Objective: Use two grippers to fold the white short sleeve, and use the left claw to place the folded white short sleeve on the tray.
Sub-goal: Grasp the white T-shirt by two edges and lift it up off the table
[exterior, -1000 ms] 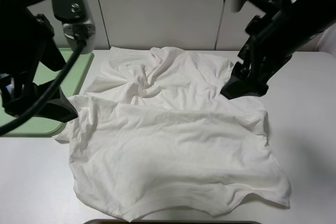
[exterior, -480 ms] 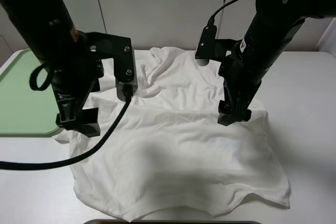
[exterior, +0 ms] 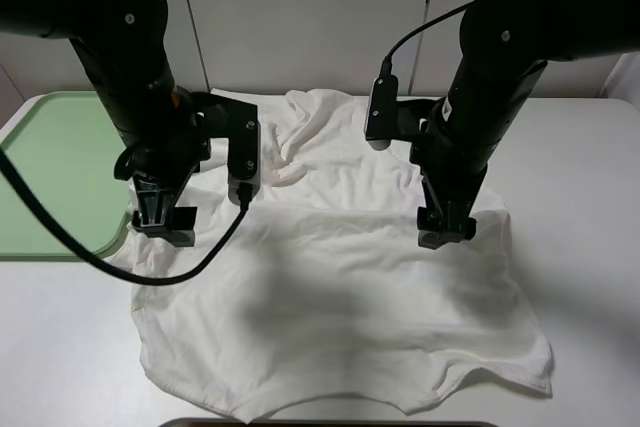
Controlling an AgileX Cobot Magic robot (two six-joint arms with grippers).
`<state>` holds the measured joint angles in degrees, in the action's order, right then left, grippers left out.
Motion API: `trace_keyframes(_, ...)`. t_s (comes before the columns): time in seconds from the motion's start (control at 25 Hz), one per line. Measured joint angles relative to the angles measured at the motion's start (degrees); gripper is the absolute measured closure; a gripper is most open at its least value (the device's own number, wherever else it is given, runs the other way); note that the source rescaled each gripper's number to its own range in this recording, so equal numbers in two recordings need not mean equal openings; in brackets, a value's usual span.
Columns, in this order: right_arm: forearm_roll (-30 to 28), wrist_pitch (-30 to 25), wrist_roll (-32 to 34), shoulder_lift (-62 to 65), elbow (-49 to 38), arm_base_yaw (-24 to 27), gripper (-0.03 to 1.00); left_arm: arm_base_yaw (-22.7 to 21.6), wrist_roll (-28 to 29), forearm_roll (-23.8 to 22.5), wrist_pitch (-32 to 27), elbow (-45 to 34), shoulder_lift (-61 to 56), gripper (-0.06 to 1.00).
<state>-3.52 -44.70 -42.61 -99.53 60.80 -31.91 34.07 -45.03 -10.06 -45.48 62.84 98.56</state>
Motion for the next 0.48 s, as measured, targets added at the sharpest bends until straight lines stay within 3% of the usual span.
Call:
trace_keyframes(0.24,0.0,0.0,0.0,-1.4,0.0,0.0,-0.03,-4.8,-4.3,-0.6,2.5,0.0,3.4,0.04)
trace_keyframes(0.48,1.3,0.4,-0.7,-1.6,0.0,0.0,-0.03,-5.5,-5.4,-0.6,6.8,0.4,7.1,0.04)
